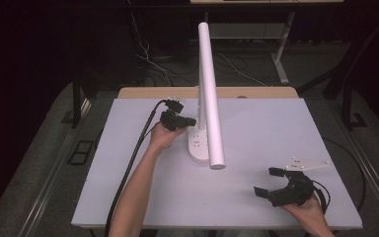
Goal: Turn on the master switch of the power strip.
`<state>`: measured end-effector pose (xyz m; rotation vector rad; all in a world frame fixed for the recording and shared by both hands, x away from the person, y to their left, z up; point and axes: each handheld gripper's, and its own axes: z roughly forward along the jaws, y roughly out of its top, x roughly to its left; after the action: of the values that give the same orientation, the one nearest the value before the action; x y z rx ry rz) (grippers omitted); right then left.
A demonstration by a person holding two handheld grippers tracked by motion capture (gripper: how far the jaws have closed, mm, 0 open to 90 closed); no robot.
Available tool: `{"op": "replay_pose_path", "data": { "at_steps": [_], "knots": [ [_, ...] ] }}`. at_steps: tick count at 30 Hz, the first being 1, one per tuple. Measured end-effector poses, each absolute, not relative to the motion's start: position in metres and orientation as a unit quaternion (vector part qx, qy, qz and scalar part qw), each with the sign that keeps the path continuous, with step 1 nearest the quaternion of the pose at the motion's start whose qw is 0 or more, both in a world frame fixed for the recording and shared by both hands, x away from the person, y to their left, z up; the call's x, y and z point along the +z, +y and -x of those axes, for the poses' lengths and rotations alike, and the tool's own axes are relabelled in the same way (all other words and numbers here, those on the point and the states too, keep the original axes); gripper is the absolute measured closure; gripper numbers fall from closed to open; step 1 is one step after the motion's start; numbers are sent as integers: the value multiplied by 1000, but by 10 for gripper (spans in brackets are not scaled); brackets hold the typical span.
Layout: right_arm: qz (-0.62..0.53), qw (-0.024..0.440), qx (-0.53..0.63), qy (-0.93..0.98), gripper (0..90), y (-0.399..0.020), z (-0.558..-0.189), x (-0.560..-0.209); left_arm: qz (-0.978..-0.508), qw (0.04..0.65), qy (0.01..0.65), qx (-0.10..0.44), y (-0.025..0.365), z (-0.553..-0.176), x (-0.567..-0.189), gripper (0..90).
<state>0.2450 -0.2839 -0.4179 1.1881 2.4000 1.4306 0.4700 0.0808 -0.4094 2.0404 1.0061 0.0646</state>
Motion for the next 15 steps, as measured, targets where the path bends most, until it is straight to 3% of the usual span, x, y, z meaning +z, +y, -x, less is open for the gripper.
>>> {"op": "replay_pose_path", "data": {
  "at_steps": [2,15],
  "knots": [
    [-390,53,471,790,1,-284,-245,-418,-795,434,423,24,77,-470,-412,885],
    [-391,50,469,791,1,-283,-245,-418,-799,412,438,24,72,-471,-421,898]
  ]
}}
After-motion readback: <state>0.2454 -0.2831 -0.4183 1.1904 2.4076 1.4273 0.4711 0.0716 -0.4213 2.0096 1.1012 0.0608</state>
